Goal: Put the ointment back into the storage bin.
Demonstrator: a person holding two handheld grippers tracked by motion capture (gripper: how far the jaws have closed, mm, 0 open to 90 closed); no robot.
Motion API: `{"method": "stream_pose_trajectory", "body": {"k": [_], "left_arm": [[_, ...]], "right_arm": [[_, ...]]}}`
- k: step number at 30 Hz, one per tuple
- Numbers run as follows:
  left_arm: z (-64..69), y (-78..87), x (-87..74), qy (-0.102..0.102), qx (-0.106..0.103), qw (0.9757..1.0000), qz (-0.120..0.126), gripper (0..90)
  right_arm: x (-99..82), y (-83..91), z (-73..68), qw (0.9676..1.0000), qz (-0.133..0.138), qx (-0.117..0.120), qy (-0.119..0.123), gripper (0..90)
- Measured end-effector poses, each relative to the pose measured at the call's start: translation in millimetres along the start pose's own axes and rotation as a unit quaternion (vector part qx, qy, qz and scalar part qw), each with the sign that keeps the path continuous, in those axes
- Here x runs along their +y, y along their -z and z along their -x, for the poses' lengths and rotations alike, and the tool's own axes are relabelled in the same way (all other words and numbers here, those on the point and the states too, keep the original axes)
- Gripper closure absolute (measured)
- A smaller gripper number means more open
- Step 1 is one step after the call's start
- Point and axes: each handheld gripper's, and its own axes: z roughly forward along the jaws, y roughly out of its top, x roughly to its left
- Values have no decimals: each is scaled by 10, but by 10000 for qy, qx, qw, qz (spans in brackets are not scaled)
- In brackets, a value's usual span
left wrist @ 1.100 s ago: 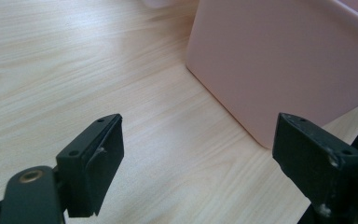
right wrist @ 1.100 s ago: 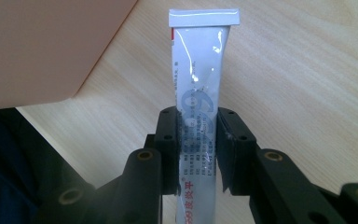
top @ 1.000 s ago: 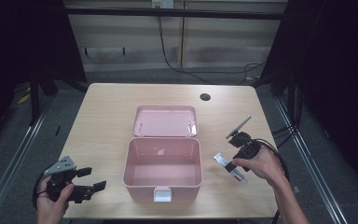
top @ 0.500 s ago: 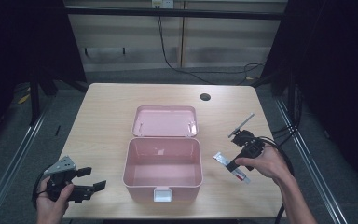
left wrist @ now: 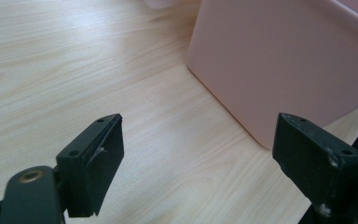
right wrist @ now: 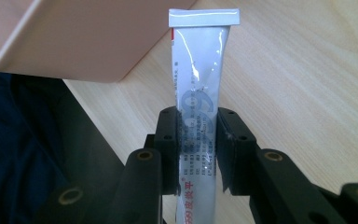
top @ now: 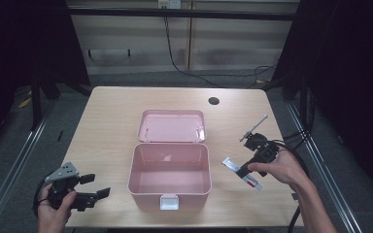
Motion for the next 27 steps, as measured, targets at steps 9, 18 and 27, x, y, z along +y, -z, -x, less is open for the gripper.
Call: {"method": "stream_pose_trajectory", "body": {"k": [9,18,27], "left_arm": [[2,0,0,-4,-17,10000,-5,165],[-6,-1,0,0,-13,10000,-19,165],[-10,2,0,5,9,10000,-19,165]], "right_arm": [[16,119,-70,9995,5,193,257,720],[60,180,-158,9987,17,227,447,720],[137,301,-265,9980,82,201,587,720]]}}
